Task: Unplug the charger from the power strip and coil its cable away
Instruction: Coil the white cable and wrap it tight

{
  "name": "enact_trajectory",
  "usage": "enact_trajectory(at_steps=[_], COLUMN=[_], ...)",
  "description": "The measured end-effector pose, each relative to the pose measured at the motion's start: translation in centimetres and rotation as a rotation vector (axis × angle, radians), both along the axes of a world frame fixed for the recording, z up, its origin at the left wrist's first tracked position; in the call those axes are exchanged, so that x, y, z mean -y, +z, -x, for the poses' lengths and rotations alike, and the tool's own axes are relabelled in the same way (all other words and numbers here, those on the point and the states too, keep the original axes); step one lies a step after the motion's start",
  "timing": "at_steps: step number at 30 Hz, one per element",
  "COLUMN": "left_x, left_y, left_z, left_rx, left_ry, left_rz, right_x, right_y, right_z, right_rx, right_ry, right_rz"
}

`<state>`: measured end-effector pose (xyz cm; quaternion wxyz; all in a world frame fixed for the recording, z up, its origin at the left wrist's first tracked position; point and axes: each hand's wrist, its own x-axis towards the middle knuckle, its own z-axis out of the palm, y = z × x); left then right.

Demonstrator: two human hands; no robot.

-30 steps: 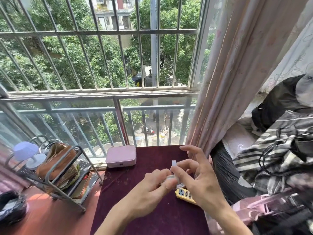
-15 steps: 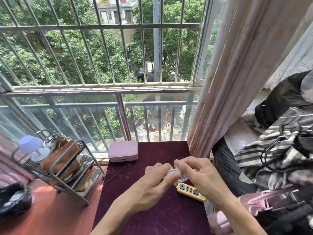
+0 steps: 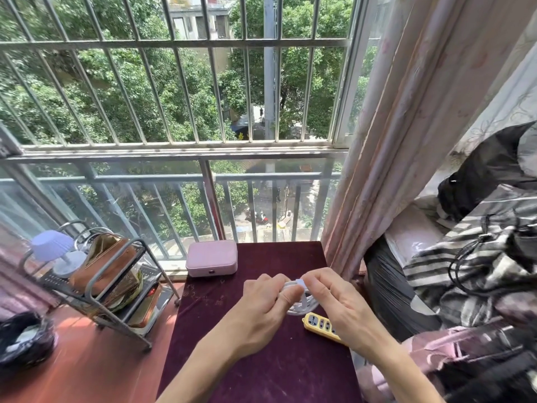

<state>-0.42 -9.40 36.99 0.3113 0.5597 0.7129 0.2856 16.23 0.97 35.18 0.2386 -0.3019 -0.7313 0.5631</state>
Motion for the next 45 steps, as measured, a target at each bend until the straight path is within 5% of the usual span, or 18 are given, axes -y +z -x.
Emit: enact_trajectory(at_steps=[9, 14, 19, 31, 40, 45], left_x=[-0.3, -0.6, -0.7, -0.3, -0.3, -0.3], left_y=[-0.6, -1.5, -1.6, -1.2, -0.9, -0.9], left_z=[-0.4, -0.1, 0.0, 0.7, 1.0, 1.0], left_rx=[-0.095, 0.245, 0.387, 0.375, 0.313, 0.214], left_ry=[-0.016, 0.03, 0.057, 0.101, -0.012, -0.028], left_rz=[-0.103, -0.177, -0.148, -0.114, -0.143, -0.189], right_x=[0.8, 0.6, 0.7, 1.9, 1.6, 1.9], right_y=[-0.4, -0.7, -0.9, -0.6, -0.5, -0.6], right_z=[0.7, 1.0, 1.4, -0.1, -0.4, -1.1], right_rx=[-0.04, -0.066, -0.084, 0.101, -0.134, -0.094], right_ry=[-0.077, -0.093, -0.074, -0.189, -0.148, -0.048], right_rz=[-0.048, -0.036, -0.003, -0.375, -0.279, -0.539])
